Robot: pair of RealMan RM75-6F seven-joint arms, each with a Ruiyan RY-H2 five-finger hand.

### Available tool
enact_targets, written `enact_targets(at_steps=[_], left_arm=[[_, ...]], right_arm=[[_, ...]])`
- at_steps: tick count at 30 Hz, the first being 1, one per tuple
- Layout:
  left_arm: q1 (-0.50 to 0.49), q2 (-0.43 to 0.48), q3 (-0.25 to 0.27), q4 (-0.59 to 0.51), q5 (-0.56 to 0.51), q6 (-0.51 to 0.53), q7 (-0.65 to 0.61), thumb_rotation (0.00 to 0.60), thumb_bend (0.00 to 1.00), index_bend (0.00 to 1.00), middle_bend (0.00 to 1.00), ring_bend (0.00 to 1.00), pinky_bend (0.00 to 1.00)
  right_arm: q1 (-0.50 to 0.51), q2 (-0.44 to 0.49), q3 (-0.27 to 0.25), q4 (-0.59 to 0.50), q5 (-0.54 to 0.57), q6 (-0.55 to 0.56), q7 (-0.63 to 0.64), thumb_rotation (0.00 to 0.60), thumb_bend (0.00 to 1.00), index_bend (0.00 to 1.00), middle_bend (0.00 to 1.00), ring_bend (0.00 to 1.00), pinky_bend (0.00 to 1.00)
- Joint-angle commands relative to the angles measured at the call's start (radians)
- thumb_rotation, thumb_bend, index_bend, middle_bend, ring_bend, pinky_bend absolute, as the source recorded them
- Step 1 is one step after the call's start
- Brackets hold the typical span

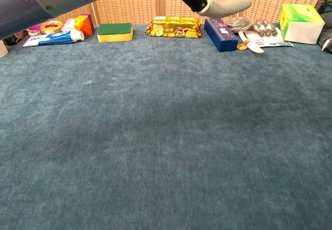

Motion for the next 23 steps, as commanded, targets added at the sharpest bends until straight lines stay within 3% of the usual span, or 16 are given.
enact_targets(at_steps=[1, 23], left_arm=[[0.000, 0.000, 0.001, -0.001, 0.000, 0.000, 0.003, 0.600, 0.83, 0.91, 1.00, 1.00, 1.00], [-0.022, -0.027, -0.009, 0.011, -0.014, -0.017, 0.007, 0.600, 0.83, 0.90, 1.00, 1.00, 1.00]], right_arm=[[0.001, -0.003, 0.001, 0.003, 0.003, -0.001, 0.001, 0.000, 0.00, 0.10, 0.07, 0.01, 0.05], [0.010, -0.014, -0.005, -0.013, 0.002, -0.010, -0.013, 0.000, 0.00, 0.10, 0.07, 0.01, 0.05]])
